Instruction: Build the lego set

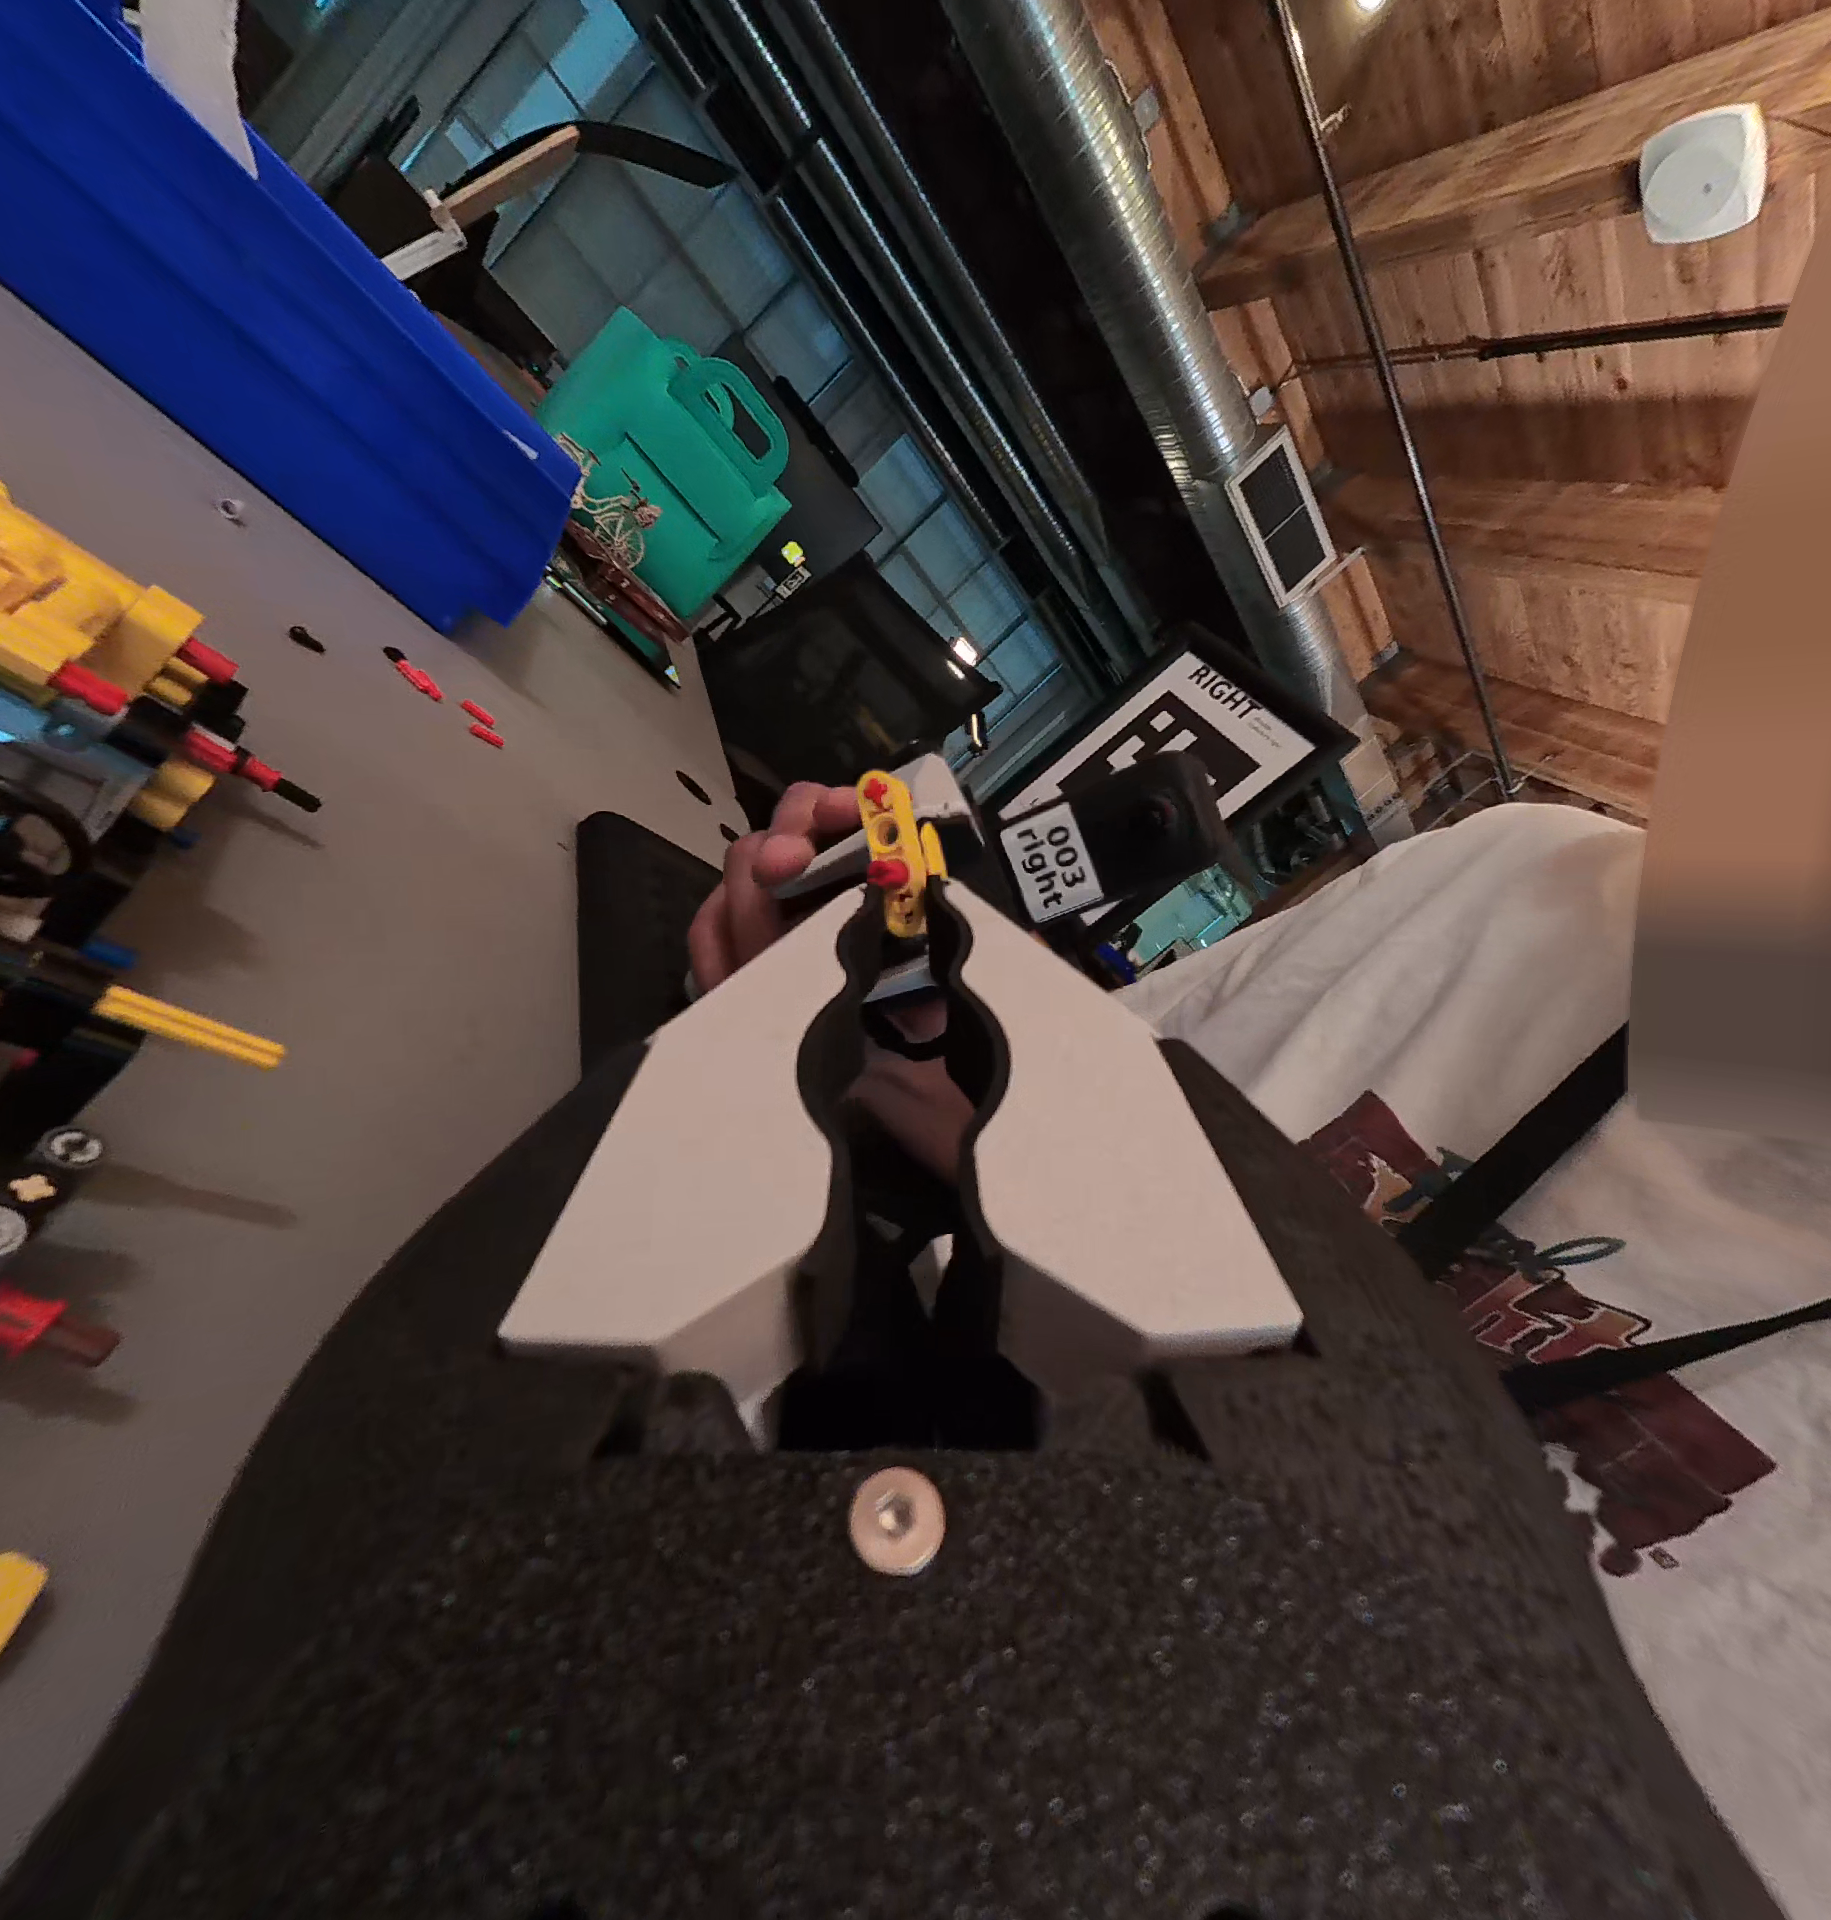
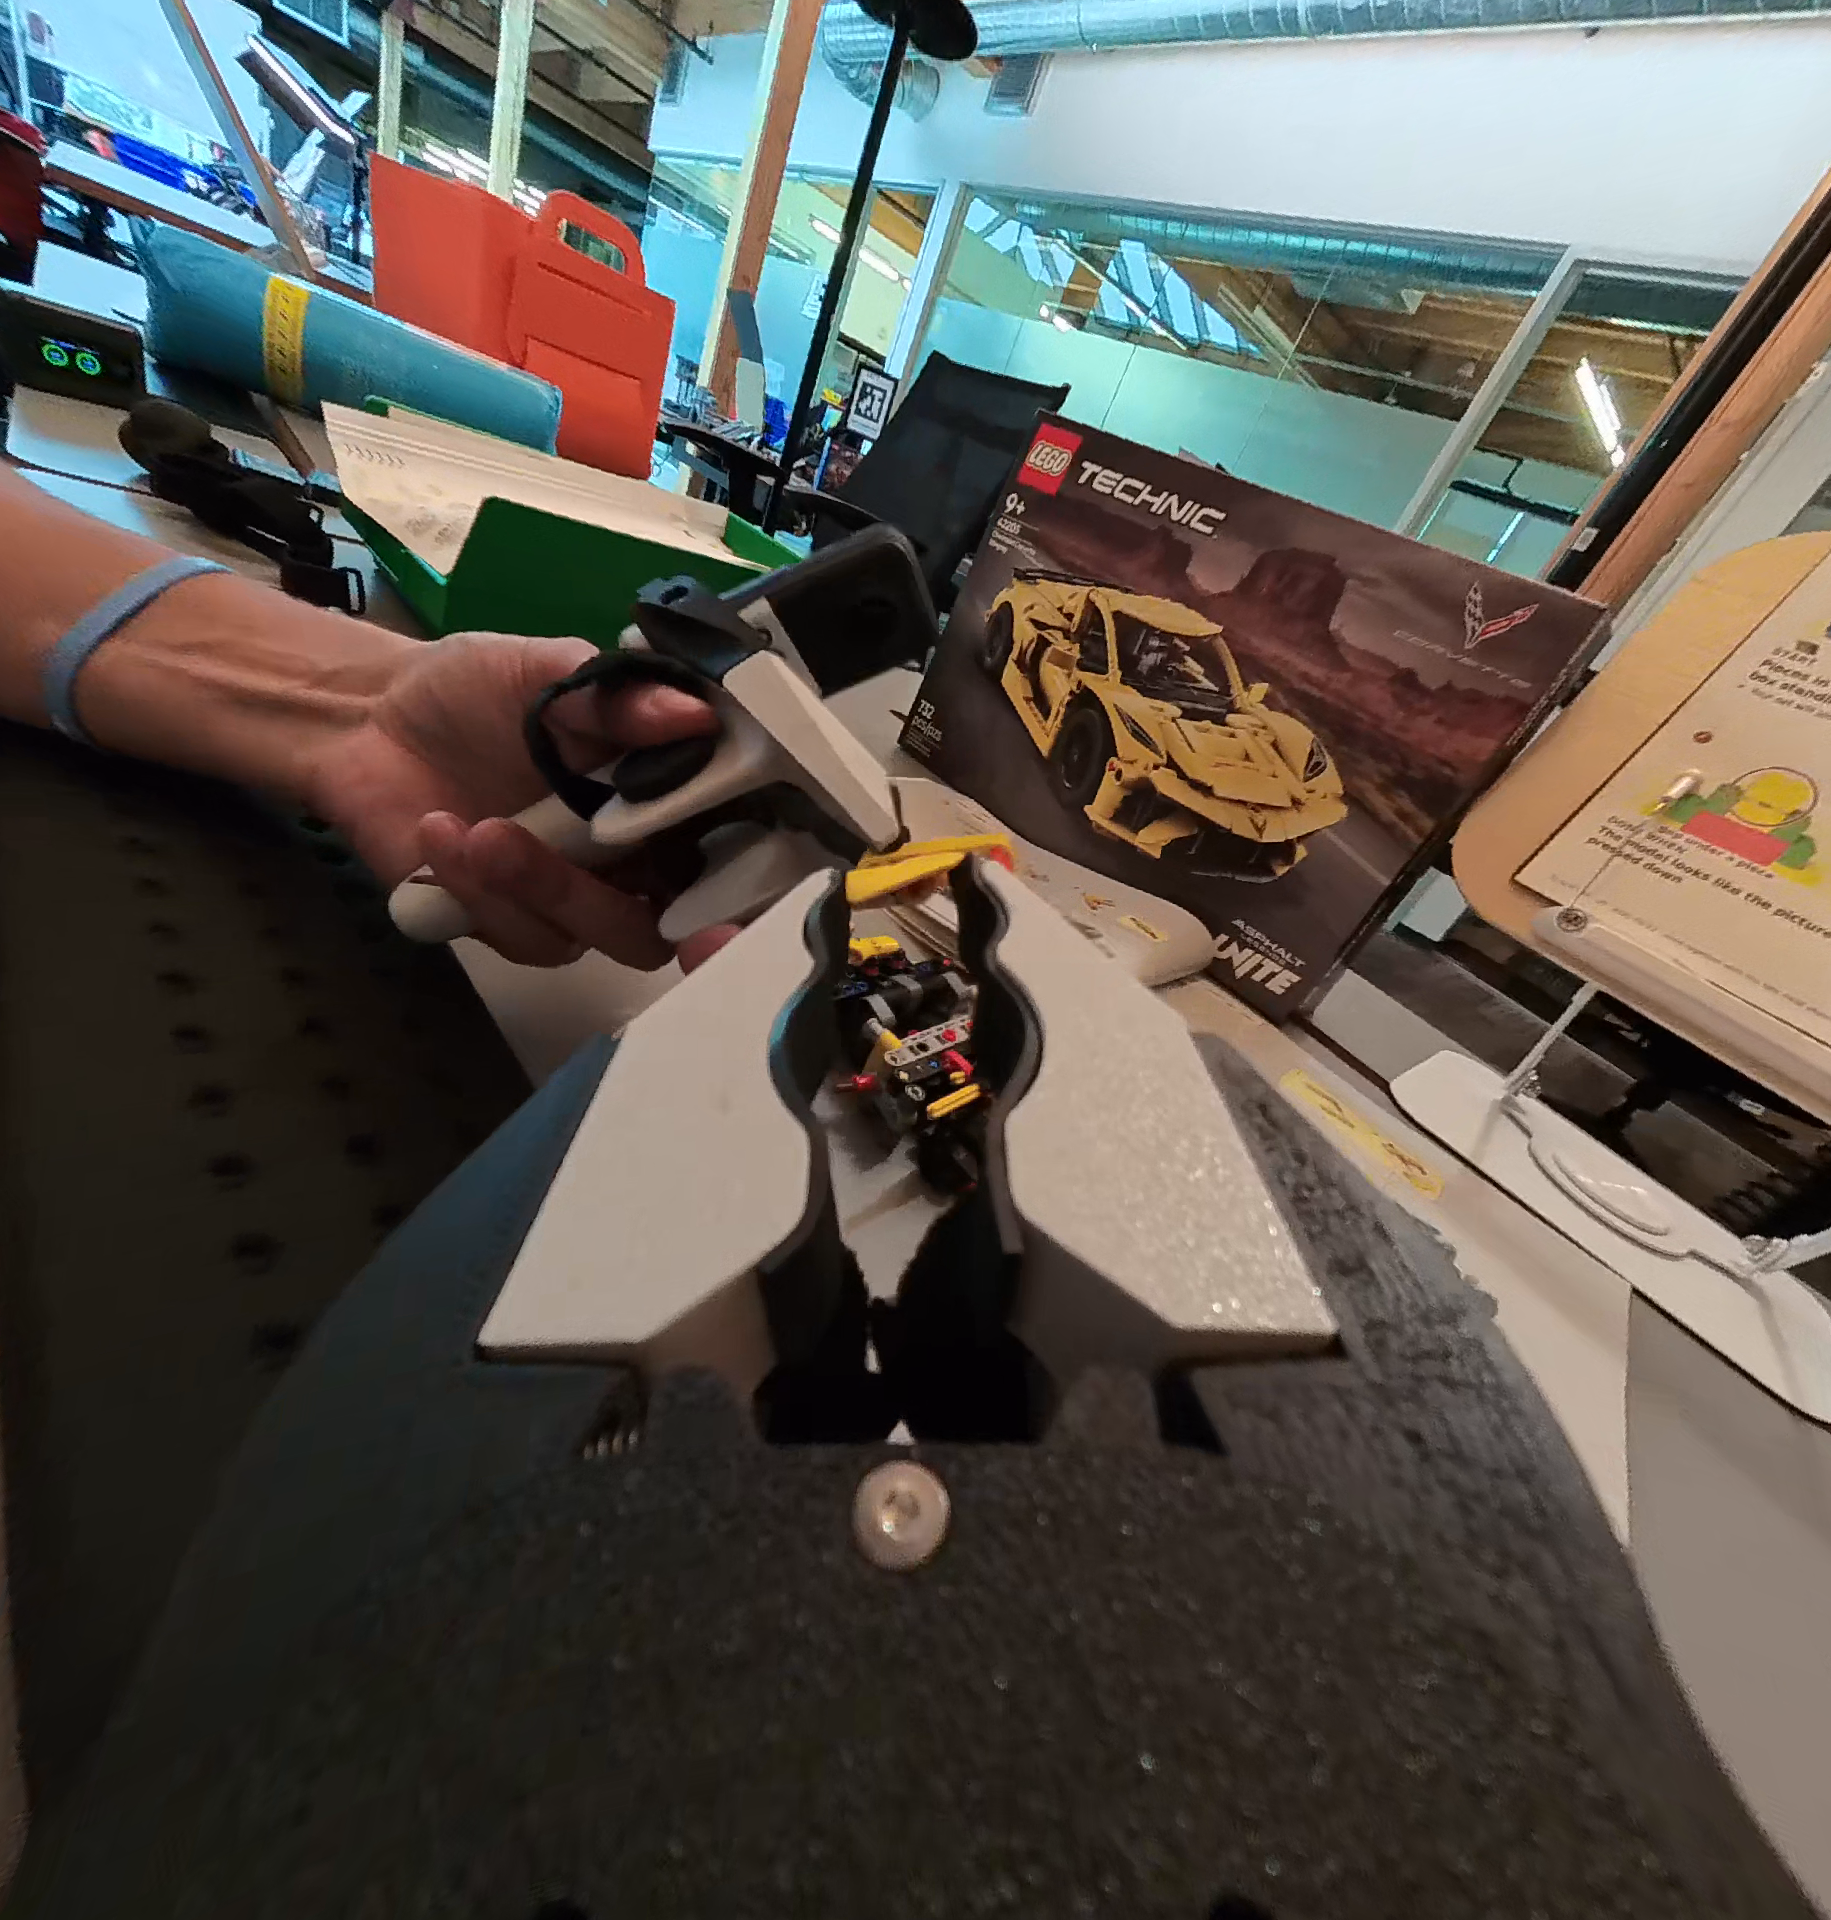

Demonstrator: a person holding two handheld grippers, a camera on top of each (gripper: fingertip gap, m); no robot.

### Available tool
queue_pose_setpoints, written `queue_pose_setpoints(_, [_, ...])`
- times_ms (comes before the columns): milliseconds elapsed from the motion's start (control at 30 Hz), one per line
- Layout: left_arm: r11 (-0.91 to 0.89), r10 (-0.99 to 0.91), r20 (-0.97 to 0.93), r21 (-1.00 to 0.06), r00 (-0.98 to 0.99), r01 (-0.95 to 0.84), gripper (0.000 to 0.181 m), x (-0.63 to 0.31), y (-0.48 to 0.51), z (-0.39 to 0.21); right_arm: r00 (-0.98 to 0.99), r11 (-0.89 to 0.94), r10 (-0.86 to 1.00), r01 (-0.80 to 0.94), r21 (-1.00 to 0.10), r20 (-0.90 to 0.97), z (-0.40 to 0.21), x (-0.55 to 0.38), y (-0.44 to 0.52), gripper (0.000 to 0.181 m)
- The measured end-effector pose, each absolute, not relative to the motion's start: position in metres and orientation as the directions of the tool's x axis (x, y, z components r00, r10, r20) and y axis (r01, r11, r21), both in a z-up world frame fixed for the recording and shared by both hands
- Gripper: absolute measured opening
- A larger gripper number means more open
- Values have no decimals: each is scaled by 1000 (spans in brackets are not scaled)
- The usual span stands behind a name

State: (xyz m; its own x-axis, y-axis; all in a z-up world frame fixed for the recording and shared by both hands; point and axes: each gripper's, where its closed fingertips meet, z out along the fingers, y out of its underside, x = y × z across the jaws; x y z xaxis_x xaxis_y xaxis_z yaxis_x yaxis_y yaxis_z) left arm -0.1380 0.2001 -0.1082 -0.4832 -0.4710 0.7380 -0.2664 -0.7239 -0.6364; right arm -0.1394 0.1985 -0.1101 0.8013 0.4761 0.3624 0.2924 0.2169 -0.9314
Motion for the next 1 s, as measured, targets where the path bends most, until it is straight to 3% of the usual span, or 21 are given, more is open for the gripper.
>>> queue_pose_setpoints(267, [-726, -506, 734, -646, -453, -235, 7, -135, 206, -110, 819, 170, 450, 312, -935, 355, -115, -136, 204, 15])
queue_pose_setpoints(467, [-535, -744, 521, -839, -419, -94, 7, -136, 203, -100, 799, 10, 600, 42, -999, 40, -112, -135, 201, 12])
queue_pose_setpoints(600, [-421, -821, 393, -906, -415, -26, 8, -138, 197, -94, 731, -38, 677, -83, -996, -87, -106, -138, 193, 9])
queue_pose_setpoints(1000, [-402, -811, 347, -916, -471, 18, 7, -140, 185, -87, 574, -112, 777, -277, -954, -258, -91, -136, 181, 13])
